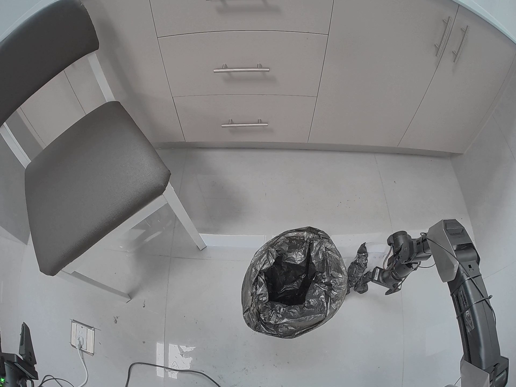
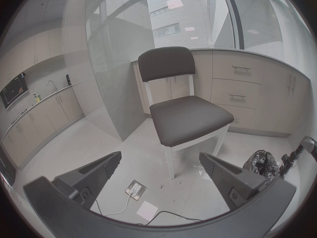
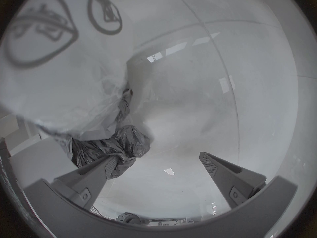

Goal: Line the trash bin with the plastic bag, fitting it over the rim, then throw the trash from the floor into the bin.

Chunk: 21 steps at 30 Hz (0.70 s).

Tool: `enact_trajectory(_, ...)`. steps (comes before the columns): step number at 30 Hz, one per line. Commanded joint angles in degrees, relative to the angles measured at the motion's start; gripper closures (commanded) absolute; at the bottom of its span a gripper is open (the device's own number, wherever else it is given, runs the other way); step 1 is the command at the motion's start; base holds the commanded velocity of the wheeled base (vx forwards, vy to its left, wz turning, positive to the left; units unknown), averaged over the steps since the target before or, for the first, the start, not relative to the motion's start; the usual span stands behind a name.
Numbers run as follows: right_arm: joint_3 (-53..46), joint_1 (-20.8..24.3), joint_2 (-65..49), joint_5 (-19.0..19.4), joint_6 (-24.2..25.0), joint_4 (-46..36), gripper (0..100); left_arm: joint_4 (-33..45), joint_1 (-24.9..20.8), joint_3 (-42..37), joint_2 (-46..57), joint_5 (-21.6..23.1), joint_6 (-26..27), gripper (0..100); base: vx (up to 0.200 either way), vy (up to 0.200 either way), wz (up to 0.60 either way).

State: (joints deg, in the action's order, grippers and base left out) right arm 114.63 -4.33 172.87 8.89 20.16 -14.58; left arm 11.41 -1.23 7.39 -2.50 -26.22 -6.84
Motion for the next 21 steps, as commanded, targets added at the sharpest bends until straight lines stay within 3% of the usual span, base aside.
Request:
enact_trajectory(1, -0.04, 0.46, -2.81, -0.01, 0.32, -0.36, 0, -0.07, 0.26, -1.32, 0.30, 0.03, 0.69, 0, 0.000, 0.000, 0.00)
enact_trajectory(12, -0.04, 0.37, -8.34, 0.08, 2.69, -3.70, 0, -3.06, 0.70, -2.55, 1.44, 0.03, 0.86, 0, 0.000, 0.000, 0.00)
enact_trajectory(17, -0.04, 0.72, -10.45, 0.08, 2.78, -3.79, 0, -11.85, 1.41, -6.07, 2.50, 0.03, 0.69, 0, 0.000, 0.000, 0.00)
enact_trajectory(21, -0.04, 2.22, -11.16, 0.08, 2.42, -3.70, 0, -11.85, 1.32, -6.07, 2.50, 0.03, -0.28, 0, 0.000, 0.000, 0.00)
